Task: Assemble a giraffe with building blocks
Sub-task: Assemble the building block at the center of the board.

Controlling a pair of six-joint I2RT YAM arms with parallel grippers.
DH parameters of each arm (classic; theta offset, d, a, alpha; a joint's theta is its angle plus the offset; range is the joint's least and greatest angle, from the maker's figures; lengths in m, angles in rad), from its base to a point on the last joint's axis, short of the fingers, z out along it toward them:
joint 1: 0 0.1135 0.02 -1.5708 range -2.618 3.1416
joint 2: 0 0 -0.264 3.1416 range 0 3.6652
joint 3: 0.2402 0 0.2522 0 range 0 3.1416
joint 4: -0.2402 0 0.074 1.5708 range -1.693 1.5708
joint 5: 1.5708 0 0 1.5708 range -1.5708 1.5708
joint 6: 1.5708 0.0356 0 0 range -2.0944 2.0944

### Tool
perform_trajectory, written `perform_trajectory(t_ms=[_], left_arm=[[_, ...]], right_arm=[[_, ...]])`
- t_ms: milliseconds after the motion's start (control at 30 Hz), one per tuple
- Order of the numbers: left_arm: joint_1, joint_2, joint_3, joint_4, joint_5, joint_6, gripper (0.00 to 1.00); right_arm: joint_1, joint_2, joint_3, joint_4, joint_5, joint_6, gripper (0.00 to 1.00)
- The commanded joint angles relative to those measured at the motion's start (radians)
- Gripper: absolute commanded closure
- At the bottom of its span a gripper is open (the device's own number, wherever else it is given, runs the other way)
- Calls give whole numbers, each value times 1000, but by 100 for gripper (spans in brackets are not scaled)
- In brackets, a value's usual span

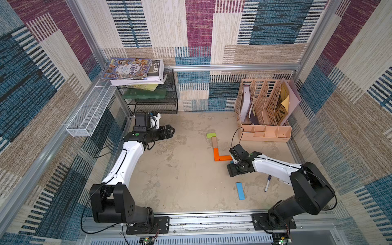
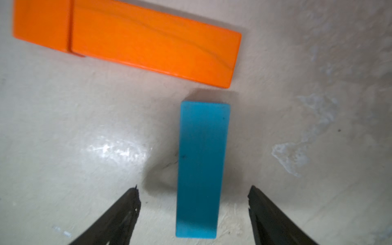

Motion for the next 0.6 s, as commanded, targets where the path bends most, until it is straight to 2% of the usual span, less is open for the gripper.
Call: perform_trajectory(t_ms=[0,133,267,333,433,567], left_arm=[[0,6,10,7,6,9,7],[-1,8,10,9,17,3,7],[-30,16,2,49,103,-35,7],[-98,40,21,51,123,-26,7],[-269,98,108,-2,69,-1,6],[-397,219,275,-28,24,-49,8]], right_arm=[[23,-69,29,-64,12,36,15],[79,-203,73,-180,62,107,15],[92,-344,91,-257,103,158,15],[75,-413,66,-244,124,130,15],[3,-484,31,-220,128,69,14],[-93,-524,4,-205,63,33,14]])
